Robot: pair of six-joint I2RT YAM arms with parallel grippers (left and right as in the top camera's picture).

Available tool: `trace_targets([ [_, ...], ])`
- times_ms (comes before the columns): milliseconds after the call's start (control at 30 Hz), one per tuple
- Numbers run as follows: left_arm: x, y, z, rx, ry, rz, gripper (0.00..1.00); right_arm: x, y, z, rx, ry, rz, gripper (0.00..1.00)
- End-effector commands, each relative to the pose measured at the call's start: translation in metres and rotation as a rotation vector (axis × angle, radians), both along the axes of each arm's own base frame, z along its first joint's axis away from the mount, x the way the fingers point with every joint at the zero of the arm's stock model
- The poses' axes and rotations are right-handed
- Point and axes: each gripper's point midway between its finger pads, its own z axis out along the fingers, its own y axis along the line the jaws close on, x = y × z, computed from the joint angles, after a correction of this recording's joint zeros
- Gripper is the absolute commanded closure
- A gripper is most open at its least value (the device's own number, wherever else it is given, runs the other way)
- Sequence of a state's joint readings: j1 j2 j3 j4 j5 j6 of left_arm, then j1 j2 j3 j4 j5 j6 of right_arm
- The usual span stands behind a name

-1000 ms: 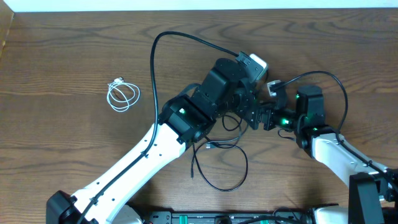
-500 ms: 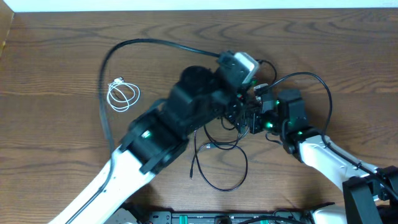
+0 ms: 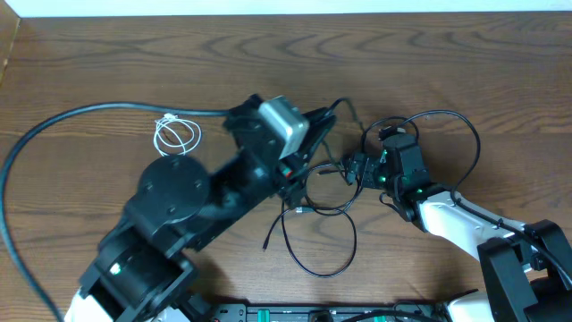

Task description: Untangle cables

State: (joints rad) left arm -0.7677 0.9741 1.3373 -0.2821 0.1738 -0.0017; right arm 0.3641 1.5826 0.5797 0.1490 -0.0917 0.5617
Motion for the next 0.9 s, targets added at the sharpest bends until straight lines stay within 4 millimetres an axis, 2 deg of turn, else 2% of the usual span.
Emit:
trace_targets([
  [0,-0.008,0.039,0.040,-0.094,-0.099,0.129,0.93,0.000,-0.030,-0.017,-0.126,0.023,-0.126,0.01],
  [267,-0.007,0.096,0.059,-0.165,-0.135,0.375,0.93,-0.009,-0.072,-0.027,-0.228,0.080,-0.314,0.01],
  [533,0.001,0.147,0.060,-0.202,-0.122,0.642,0.93,-0.027,-0.123,-0.041,-0.229,0.210,-0.537,0.01],
  [600,0.003,0.150,0.057,-0.191,-0.114,0.660,0.92,-0.029,-0.128,-0.043,-0.205,0.232,-0.552,0.01],
  [700,0.004,0.148,0.051,-0.164,-0.099,0.660,0.93,-0.027,-0.121,-0.044,-0.143,0.248,-0.535,0.01],
  [867,0.015,0.138,0.021,-0.042,-0.036,0.661,0.92,-0.026,-0.108,-0.044,-0.084,0.262,-0.482,0.01],
])
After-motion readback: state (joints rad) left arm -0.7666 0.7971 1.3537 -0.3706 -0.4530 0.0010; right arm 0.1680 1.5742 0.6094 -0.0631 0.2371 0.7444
